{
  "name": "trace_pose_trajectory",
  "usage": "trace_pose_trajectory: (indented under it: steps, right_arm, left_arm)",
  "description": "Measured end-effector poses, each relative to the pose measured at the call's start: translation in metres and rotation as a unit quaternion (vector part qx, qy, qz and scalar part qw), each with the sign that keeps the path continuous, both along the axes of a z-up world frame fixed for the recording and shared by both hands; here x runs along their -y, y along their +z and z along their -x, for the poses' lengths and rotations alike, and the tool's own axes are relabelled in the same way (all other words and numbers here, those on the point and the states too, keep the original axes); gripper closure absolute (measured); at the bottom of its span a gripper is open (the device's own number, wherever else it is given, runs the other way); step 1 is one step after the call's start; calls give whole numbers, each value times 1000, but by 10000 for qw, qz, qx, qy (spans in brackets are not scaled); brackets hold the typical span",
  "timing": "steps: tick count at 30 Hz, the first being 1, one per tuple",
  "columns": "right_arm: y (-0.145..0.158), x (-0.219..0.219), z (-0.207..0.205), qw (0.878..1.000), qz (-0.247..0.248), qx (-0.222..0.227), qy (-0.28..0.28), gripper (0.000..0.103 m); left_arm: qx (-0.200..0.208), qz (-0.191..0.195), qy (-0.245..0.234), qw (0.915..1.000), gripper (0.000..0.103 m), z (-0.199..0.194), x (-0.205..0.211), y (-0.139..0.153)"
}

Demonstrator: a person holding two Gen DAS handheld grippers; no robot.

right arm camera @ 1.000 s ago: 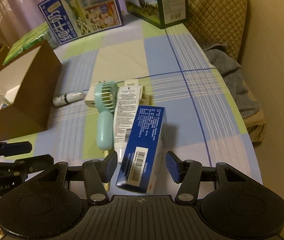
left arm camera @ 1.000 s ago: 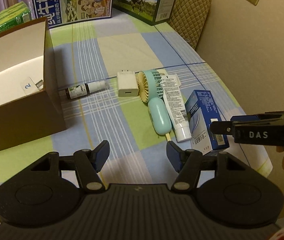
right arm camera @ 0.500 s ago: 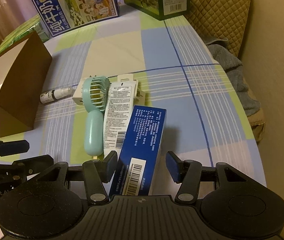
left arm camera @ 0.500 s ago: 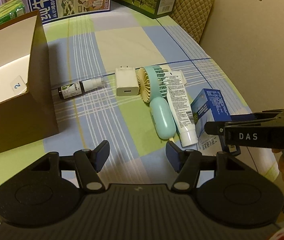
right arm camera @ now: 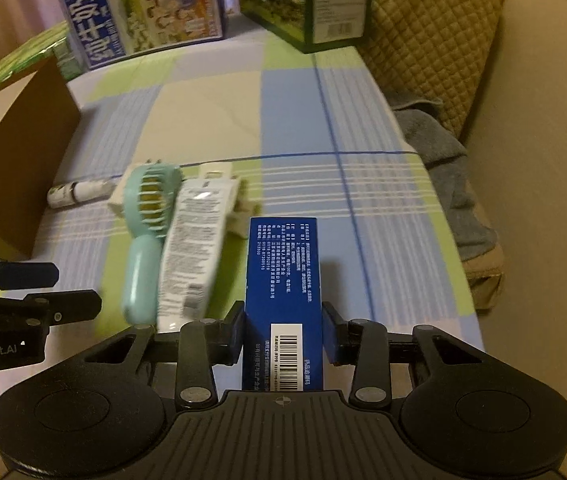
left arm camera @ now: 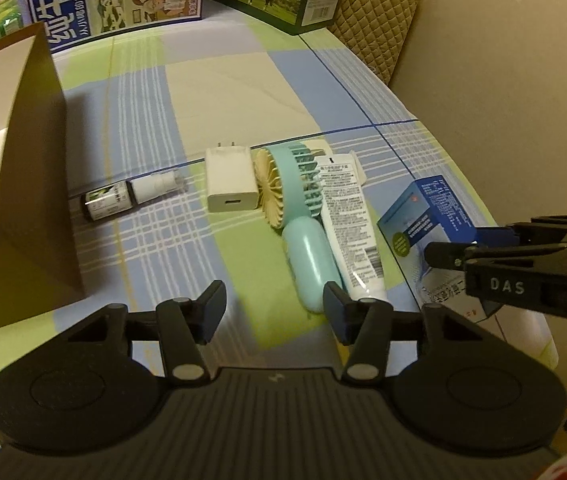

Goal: Organize rigid objects
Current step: 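Close the right tool on the blue medicine box while the left tool reaches the fan, then close the left tool on the mint-green fan head while the right tool holds the box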

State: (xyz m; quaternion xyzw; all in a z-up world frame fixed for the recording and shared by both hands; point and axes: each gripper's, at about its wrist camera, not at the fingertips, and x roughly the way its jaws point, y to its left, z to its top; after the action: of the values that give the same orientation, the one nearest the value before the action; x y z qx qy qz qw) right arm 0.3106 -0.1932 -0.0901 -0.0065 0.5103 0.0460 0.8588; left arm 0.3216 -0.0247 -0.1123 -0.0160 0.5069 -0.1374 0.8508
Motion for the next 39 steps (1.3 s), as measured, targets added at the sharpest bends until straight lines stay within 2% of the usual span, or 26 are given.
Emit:
trace_pose_trajectory:
  steps: [7,11,18,24,26,32,39]
  right_arm:
    - [2,20,-4,9997,-109,-3,-226,68]
    - [3,27,-5,9995,-192,-2,-259,67]
    - [3,33,-6,9992,-291,9,-263,68]
    - [3,36,-11,9992,-337,23,-233,67]
    - [2,38,-11,9991,-353,26,-222,67]
    - [2,41,-15,9990,-406,26,-194,67]
    - [2,42,-19,9990,-421,9,-133,67]
  left_arm:
    - [16,116,-48,9999,55,-19,11,-9]
    - [5,96,-15,10000,62,-31,16,-14]
    - [-43,137,19,9999,66,-43,25,-22]
    - [95,120,74,9999,68,-52,26,-22]
    - [88,139,76,9998,73,-54,24,-21]
    - [196,-95,-41,9998,78,-54,25,-19]
    - [302,-194,-13,9994,72,-60,31,-13]
